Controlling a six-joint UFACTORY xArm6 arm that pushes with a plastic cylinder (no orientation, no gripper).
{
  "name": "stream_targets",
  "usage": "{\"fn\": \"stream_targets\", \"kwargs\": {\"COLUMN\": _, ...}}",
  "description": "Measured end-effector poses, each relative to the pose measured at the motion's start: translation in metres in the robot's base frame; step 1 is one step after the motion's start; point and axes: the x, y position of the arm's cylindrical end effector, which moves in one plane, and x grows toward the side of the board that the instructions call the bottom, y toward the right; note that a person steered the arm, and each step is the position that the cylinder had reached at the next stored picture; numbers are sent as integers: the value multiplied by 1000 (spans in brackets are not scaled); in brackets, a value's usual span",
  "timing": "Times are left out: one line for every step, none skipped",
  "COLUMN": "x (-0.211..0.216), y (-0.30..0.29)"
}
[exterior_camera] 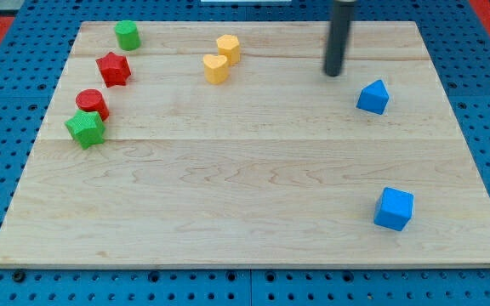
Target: Move the blue triangle to the center of the board
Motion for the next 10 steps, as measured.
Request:
{"fn": "stream_targets", "kwargs": {"x": 16, "y": 121}}
{"fn": "stream_targets", "kwargs": {"x": 83, "y": 129}}
{"fn": "stream_targets", "kwargs": {"x": 76, "y": 66}}
{"fn": "stream_targets", "kwargs": {"x": 50, "y": 55}}
{"fn": "stream_targets", "kwargs": {"x": 71, "y": -26}}
{"fn": "stream_targets", "kwargs": {"x": 71, "y": -5}}
{"fn": "stream_targets", "kwargs": {"x": 77, "y": -56}}
{"fn": "stream_targets", "kwargs": {"x": 77, "y": -114}}
{"fn": "stream_targets", "kwargs": {"x": 77, "y": -96}}
{"fn": "stream_targets", "kwargs": {"x": 96, "y": -100}}
